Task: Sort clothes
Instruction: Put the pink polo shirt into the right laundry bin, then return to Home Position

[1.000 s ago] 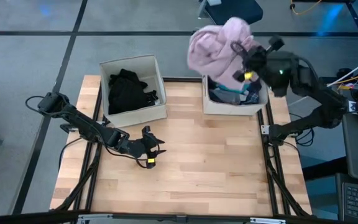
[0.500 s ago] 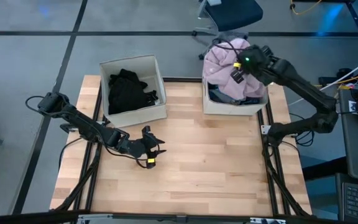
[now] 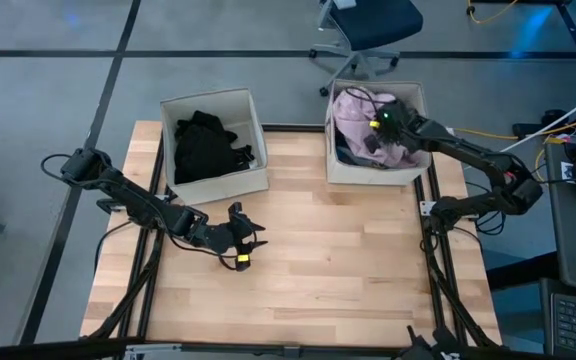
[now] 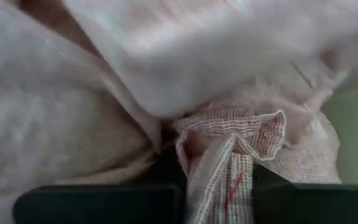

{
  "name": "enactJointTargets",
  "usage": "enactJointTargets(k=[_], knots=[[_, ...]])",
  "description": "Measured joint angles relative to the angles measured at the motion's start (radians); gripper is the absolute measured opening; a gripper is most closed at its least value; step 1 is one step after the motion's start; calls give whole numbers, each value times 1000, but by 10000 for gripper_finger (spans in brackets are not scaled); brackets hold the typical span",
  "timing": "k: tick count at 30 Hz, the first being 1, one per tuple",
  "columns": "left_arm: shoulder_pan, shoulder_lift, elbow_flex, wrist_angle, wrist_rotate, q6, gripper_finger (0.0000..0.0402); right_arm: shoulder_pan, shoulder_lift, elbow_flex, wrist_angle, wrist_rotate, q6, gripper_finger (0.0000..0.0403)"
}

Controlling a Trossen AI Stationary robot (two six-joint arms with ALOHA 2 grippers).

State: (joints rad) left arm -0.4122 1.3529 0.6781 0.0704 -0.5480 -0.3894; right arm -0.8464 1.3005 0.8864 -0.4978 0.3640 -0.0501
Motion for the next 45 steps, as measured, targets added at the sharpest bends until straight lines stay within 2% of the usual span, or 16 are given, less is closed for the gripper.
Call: enactJointTargets(k=[4,7,10,15,18,21,25,28,31,35,37,39,42,45], knots=[[0,0,0,0,0,0,172,-35,4,-68,38,-50,3,50],[0,0,0,0,0,0,172,-32,3,-63,35,-34,3,90],[0,0,0,0,0,-3,172,-31,-5,-28,4,-33,2,147],[0,0,0,-1,1,-4,172,-31,-28,90,-139,-54,0,245],[0,-3,0,-1,1,1,172,-31,-52,188,-266,-80,1,288],[0,-8,0,0,1,5,172,-30,-75,299,-392,-136,7,315],[0,-9,0,2,1,32,172,4,-110,412,-473,-228,23,330],[0,-27,0,-24,1,92,172,77,-148,435,-449,-322,18,330],[7,-90,0,-59,0,137,172,192,-179,426,-352,-413,8,322],[14,-204,0,-78,-6,202,172,344,-207,391,-248,-464,-8,294],[14,-257,-3,-74,-5,244,171,416,-221,359,-203,-470,-10,269],[13,-299,-42,-4,1,269,162,479,-238,315,-154,-471,-8,237],[8,-340,-137,135,52,286,136,564,-284,230,-78,-466,7,175],[-17,-388,-233,270,61,293,105,638,-360,126,21,-461,16,108]])
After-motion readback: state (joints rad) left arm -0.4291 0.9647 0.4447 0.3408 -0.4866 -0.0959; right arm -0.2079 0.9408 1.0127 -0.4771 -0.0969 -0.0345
